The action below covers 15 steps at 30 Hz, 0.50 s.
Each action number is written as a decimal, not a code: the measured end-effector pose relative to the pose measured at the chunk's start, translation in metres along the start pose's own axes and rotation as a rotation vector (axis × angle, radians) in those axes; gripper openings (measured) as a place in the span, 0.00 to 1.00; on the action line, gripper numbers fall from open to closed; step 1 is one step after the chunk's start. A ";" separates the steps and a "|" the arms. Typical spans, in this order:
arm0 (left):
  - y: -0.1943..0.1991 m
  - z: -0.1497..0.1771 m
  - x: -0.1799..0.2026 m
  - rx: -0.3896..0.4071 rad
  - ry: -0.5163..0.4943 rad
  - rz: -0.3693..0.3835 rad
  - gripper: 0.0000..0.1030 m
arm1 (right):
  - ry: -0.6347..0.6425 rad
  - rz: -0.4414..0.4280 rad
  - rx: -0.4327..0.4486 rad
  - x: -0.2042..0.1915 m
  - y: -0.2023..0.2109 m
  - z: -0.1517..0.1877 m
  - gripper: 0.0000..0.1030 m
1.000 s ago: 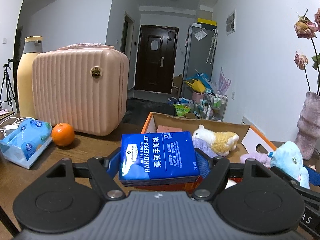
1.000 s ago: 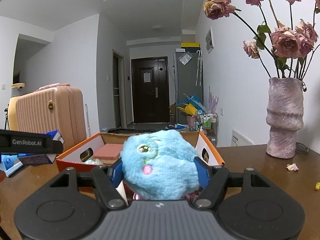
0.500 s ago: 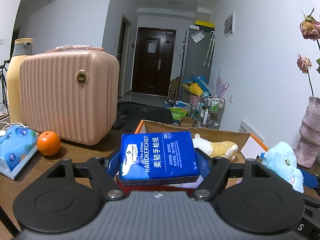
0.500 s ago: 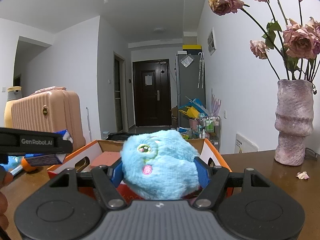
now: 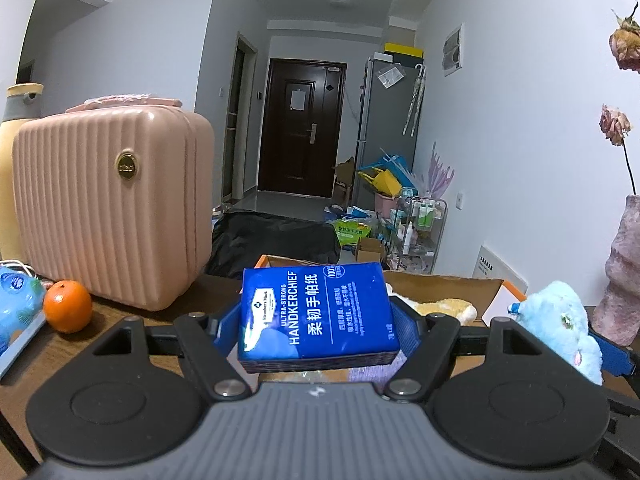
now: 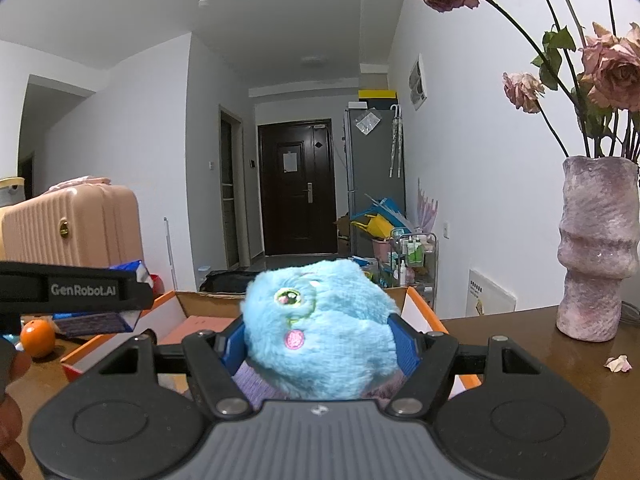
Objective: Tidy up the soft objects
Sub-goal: 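Lower the handkerchief pack and blue plush into the box and open both grippers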
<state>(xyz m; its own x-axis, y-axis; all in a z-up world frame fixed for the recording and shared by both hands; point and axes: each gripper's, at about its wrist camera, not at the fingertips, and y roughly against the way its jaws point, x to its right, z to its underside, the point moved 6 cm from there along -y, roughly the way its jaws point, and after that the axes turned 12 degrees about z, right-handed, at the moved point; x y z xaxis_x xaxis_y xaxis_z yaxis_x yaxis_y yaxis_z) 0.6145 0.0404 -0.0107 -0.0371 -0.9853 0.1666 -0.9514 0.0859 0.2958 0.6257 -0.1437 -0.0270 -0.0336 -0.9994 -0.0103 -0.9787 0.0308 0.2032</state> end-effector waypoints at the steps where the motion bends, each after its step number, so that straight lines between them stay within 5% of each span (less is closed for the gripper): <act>1: -0.002 -0.001 0.001 0.002 -0.003 -0.001 0.73 | 0.000 0.003 0.000 0.000 -0.003 -0.001 0.68; 13: -0.029 -0.002 0.000 -0.018 -0.019 -0.010 0.74 | -0.003 0.024 -0.022 0.002 -0.030 -0.003 0.69; 15: -0.032 0.000 -0.003 -0.034 -0.007 -0.007 0.81 | 0.003 0.022 -0.044 0.002 -0.035 -0.001 0.71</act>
<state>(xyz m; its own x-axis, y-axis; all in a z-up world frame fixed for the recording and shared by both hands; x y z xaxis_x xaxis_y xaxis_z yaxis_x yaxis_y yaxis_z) 0.6451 0.0411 -0.0203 -0.0321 -0.9869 0.1582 -0.9407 0.0833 0.3289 0.6602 -0.1467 -0.0331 -0.0541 -0.9985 -0.0027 -0.9678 0.0518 0.2464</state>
